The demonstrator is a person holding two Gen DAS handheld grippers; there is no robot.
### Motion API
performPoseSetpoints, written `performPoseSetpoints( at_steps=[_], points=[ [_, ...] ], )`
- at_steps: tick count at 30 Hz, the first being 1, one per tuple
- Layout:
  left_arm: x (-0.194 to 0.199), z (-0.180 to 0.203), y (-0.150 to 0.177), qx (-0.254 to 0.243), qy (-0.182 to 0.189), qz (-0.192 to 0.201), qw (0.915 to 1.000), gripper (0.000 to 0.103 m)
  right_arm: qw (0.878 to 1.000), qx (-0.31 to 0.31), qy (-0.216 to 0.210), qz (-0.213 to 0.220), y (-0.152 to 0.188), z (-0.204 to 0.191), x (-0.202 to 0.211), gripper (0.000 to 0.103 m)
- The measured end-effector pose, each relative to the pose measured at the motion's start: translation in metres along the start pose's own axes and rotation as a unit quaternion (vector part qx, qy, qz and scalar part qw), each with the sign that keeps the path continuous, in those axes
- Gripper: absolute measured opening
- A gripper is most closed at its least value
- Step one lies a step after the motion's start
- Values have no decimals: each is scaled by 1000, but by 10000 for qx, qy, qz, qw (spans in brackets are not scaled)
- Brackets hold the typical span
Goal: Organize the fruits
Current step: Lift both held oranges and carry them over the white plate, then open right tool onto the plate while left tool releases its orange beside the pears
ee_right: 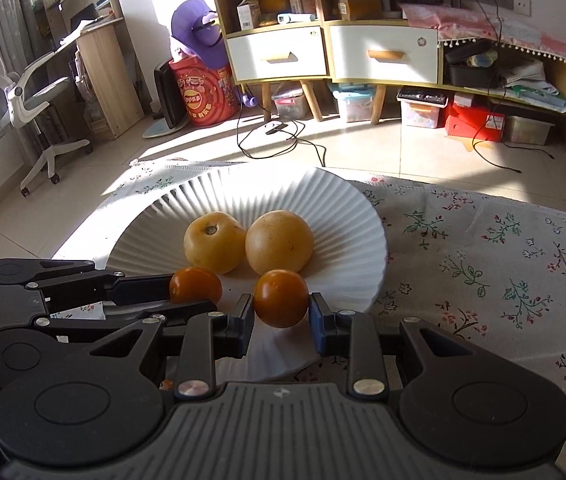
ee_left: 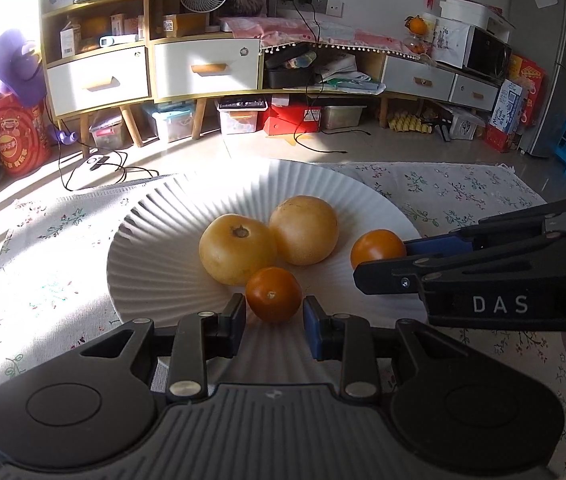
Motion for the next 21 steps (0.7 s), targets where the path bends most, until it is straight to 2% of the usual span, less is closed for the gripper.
performPoseSetpoints(
  at_steps=[2, 4, 6, 15, 17, 21],
  points=[
    [0, 0, 0, -14, 6, -6, 10000, 18, 10000, -6, -16, -11, 0, 0, 0, 28],
    [1, 2, 0, -71, 9, -21, 10000, 24, 10000, -45, -32, -7, -1, 0, 1, 30],
    [2, 3, -1, -111, 14, -25, 9999, 37, 10000, -80, -35, 18, -3, 1, 4, 31],
    [21, 5, -1, -147, -17, 47, 9999, 67, 9998, -193, 18, 66, -6, 3, 22, 54],
    [26, 5, -1, -146, 2, 50, 9999, 74, 9998, -186, 58, 84, -7, 2, 27, 56],
    [38, 6, 0, -183, 43, 60, 9998, 80, 9996, -113, 220, 112, -7, -2, 34, 68]
  ],
)
Point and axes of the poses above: each gripper's, at about its wrist camera, not at the fingertips, and x roughly against the way its jaws point, z to its right, y to its underside, the point moved 3 cm from there along -x, roughly the way its jaws point, and after that the axes turned 3 degrees about z, right-handed, at the moved point
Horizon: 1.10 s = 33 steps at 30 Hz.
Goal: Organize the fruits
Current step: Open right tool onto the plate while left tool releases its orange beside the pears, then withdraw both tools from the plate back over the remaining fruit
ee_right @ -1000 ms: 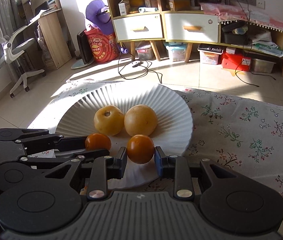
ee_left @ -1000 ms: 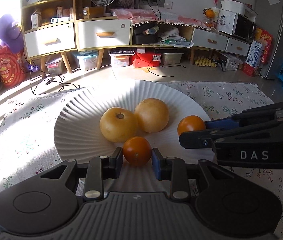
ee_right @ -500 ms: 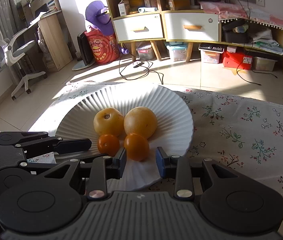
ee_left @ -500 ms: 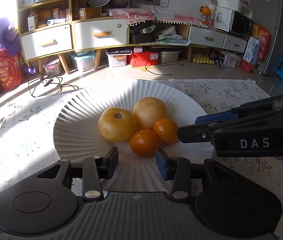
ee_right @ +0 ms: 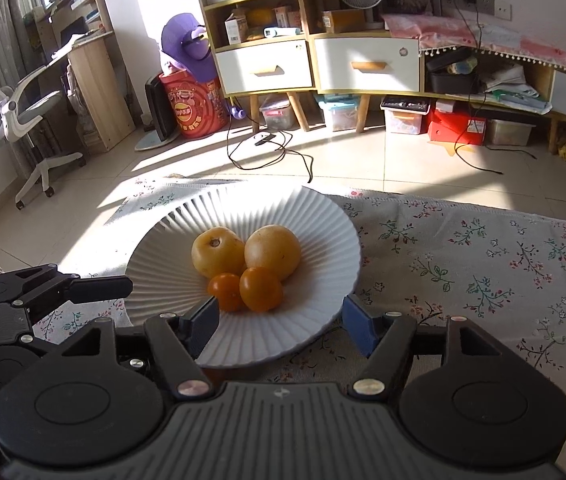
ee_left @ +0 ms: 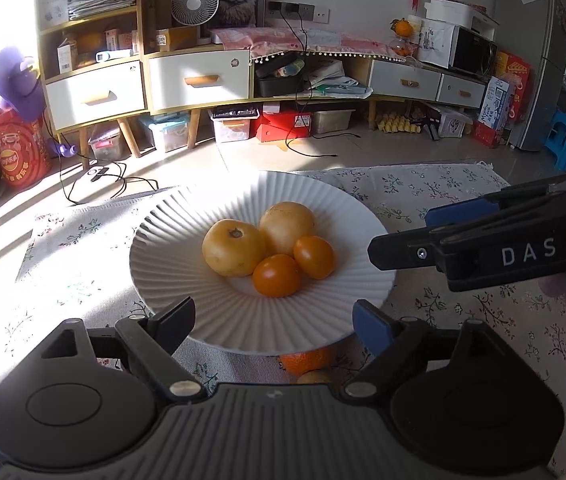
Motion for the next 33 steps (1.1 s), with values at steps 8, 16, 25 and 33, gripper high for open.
performPoseSetpoints(
  at_steps=[8, 16, 25, 33],
  points=[
    [19, 2, 11, -212, -130, -149, 9996, 91, 9997, 88, 212, 21, 7, -8, 14, 86],
    [36, -10, 24, -119, -279, -322, 9990, 93, 9993, 37, 348, -110, 18, -9, 22, 91],
    [50, -15, 34, 75, -316, -325, 9989, 93, 9988, -164, 385, -252, 33, -7, 28, 93],
    [56, -14, 44, 74, -243, -337, 9991, 93, 9987, -98, 305, -398, 50, -7, 30, 93]
  ],
)
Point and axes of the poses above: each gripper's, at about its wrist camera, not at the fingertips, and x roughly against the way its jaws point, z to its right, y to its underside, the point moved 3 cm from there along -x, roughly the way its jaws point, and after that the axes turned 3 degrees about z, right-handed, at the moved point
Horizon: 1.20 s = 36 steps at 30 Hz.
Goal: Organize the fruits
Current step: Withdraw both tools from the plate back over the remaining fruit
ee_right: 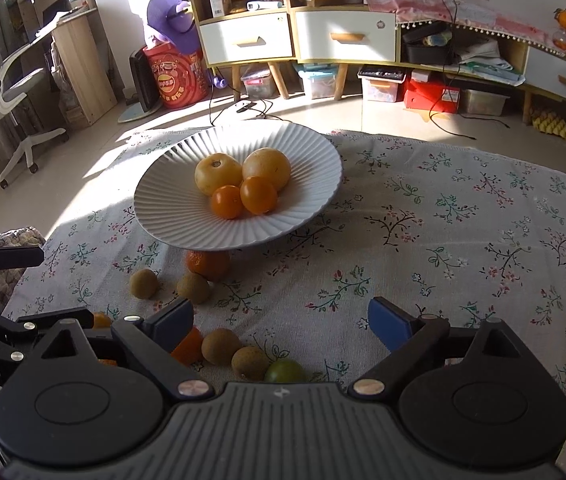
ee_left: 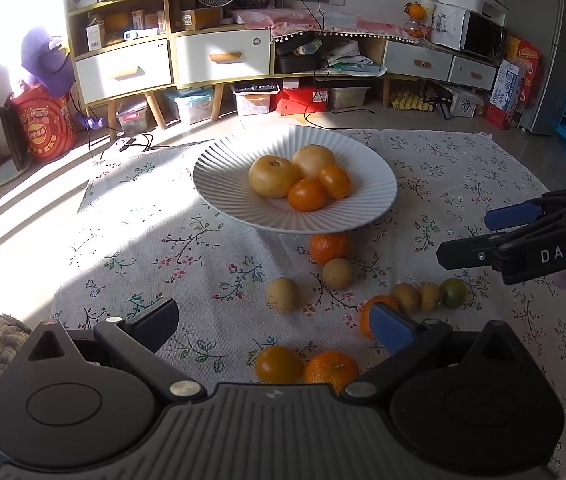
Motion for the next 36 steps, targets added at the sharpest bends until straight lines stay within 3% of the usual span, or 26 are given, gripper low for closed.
performPoseSetpoints(
  at_steps=[15, 26, 36],
  points=[
    [6, 4, 24, -104, 172, -13, 9998, 93, 9990, 355, -268, -82, 28, -13, 10, 94],
    [-5, 10, 42, -21, 305, -367, 9989, 92, 9978, 532, -196, -340, 45, -12, 3, 94],
    [-6, 11, 43, 175, 442, -427, 9980, 59, 9975, 406, -101, -564, 49, -6, -3, 79]
  ],
)
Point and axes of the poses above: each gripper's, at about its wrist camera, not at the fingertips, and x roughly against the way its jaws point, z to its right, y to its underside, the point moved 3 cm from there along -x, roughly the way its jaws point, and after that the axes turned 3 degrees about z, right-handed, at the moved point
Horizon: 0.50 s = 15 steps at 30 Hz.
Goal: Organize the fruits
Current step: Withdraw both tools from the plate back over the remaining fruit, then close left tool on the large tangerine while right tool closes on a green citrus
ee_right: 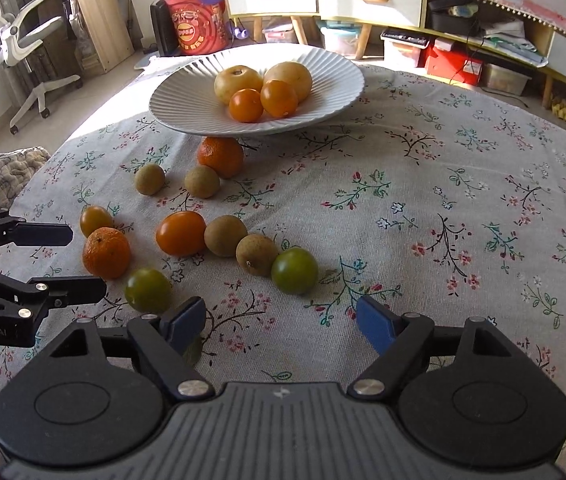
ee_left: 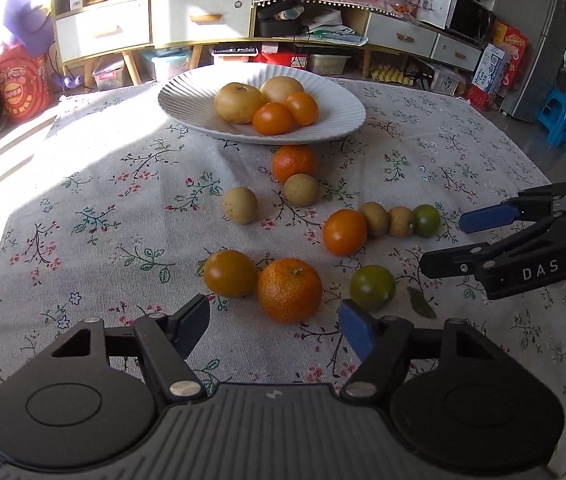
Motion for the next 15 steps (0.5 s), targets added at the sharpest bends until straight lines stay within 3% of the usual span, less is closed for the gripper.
performPoseSetpoints(
  at_steps=[15],
  points=[
    [-9, 3, -5, 113, 157, 60, 9998, 40, 9999, 14, 68, 120, -7, 2, -3, 56]
  ],
)
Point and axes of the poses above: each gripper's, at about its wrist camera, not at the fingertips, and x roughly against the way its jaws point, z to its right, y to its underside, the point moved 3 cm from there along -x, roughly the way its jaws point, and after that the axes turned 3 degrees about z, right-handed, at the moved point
